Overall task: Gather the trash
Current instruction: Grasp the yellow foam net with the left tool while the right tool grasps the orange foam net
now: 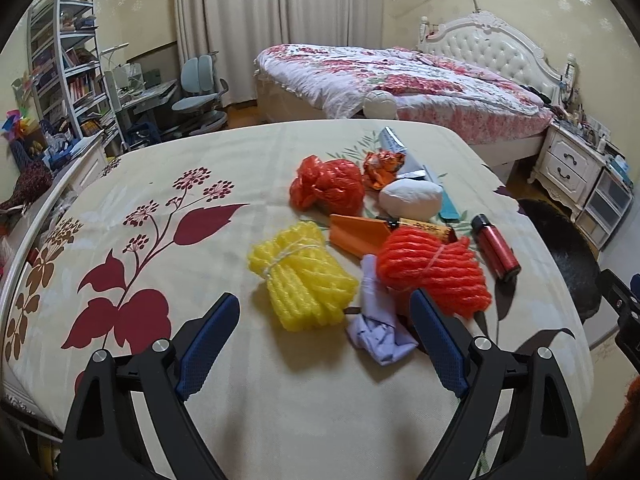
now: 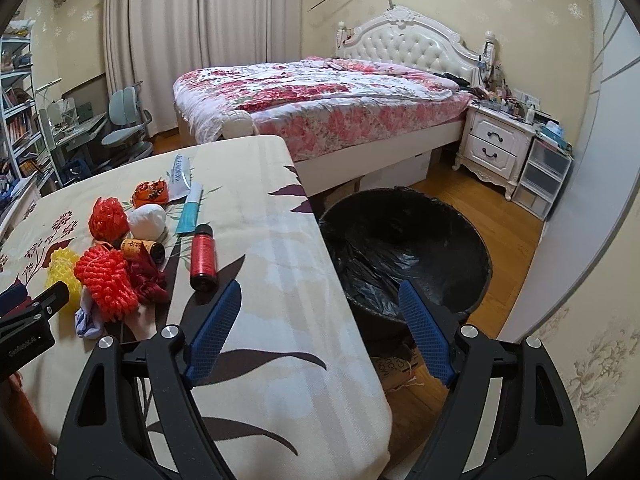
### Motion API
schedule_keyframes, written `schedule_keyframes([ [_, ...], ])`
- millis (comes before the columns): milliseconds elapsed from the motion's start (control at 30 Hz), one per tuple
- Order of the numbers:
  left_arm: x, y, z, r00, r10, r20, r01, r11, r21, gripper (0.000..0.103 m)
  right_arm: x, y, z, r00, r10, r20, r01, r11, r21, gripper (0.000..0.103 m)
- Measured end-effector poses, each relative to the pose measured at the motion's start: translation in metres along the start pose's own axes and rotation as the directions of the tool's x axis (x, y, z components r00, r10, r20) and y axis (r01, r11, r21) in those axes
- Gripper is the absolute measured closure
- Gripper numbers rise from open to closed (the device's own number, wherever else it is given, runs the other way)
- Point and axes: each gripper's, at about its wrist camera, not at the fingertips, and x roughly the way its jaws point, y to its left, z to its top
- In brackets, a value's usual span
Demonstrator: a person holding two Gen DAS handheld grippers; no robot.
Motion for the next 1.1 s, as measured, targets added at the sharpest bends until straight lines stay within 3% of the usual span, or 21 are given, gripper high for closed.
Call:
schedule_keyframes([
  [267, 0.028, 0.018, 0.006, 0.998, -0.007, -0.065, 0.005, 0.999, -0.042, 0.030, 0.005, 0.023, 0.011, 0.999, 0.045, -0.001, -0.045, 0.998, -0.036, 0.024],
  [333, 0.032, 0.018, 0.007, 0.998, -0.011, -0.070, 0.009, 1.000, -0.027, 0.037, 0.006, 0.027, 0.011, 0.998, 0.056, -0.006, -0.057, 0.998, -0.042, 0.024],
  [400, 0.036, 0.016, 0.007, 0.996, -0.021, -0.084, 0.020, 1.000, -0.014, 0.051, 0.005, 0.033, 0.011, 0.998, 0.066, -0.010, -0.067, 0.996, -0.055, 0.024],
  [467, 0.040, 0.019, 0.005, 0.995, -0.041, -0.092, 0.039, 0.999, -0.016, 0.055, 0.004, 0.039, 0.011, 0.997, 0.074, -0.008, -0.074, 0.995, -0.071, 0.024],
  [667, 0.027, 0.028, 0.000, 0.997, -0.055, -0.063, 0.054, 0.998, -0.016, 0.058, -0.002, 0.058, 0.012, 0.993, 0.115, -0.005, -0.115, 0.988, -0.105, 0.024],
  [967, 0.011, 0.055, -0.003, 1.000, 0.001, -0.020, -0.002, 1.000, -0.015, 0.058, -0.005, 0.108, 0.009, 0.975, 0.221, -0.032, -0.223, 0.958, -0.182, 0.024],
  [1100, 0.010, 0.067, -0.005, 0.999, 0.032, -0.011, -0.032, 0.999, -0.021, 0.058, -0.002, 0.132, 0.005, 0.970, 0.237, -0.044, -0.241, 0.939, -0.245, 0.031],
])
